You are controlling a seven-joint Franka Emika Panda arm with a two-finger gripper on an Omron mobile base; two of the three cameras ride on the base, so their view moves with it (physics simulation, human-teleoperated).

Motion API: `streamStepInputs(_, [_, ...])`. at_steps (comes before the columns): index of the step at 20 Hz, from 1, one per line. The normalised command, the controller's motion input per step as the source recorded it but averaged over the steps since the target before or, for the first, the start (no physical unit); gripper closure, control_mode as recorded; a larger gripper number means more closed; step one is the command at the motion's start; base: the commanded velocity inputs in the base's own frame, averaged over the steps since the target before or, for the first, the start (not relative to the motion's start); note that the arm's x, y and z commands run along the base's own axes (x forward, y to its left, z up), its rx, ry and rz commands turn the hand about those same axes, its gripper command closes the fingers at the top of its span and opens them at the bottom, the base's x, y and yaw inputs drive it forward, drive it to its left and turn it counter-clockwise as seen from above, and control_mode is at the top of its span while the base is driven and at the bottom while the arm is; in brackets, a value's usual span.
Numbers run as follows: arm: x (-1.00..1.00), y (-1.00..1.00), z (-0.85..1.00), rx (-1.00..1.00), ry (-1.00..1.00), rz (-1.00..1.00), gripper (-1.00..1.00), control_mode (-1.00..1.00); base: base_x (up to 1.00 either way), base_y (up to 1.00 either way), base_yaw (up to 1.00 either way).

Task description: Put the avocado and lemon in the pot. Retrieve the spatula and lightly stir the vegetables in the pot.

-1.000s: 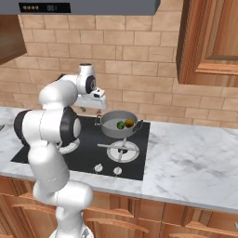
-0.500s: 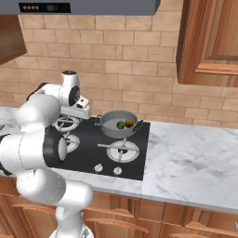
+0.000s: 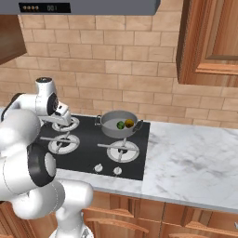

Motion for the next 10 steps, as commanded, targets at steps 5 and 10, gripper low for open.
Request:
streamStepInputs(5, [-0.27, 0.61, 0.08, 0.0, 0.04, 0.01, -1.0, -1.0, 0.0, 0.0, 0.0])
streamStepInputs(10, [-0.12, 0.62, 0.0, 0.0, 0.02, 0.02, -1.0, -1.0, 0.0, 0.0, 0.0])
